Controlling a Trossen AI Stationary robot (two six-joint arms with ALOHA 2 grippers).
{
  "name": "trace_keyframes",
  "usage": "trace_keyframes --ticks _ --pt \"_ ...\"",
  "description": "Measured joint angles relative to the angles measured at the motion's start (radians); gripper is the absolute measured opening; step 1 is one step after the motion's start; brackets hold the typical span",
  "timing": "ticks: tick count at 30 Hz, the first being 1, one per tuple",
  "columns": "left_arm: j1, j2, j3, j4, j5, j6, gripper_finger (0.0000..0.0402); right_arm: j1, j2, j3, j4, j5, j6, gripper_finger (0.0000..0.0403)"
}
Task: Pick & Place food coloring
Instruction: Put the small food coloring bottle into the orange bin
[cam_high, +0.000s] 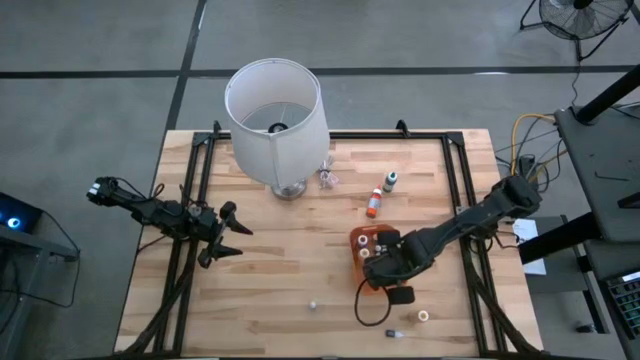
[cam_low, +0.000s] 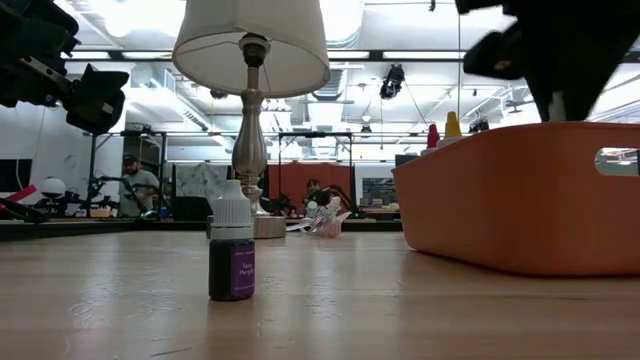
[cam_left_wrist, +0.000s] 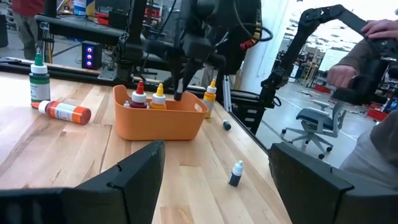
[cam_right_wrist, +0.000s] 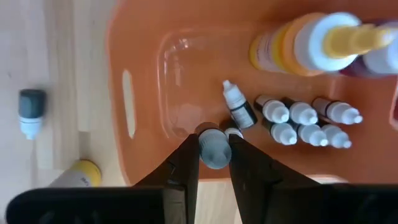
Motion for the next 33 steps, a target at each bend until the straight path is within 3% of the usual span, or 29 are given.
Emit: trace_keyframes --ticks 33 --pt "0.000 0.000 0.000 0.000 0.000 0.000 0.0259 -0.030 0.006 -0.186 0.244 0.028 -0.222 0.0068"
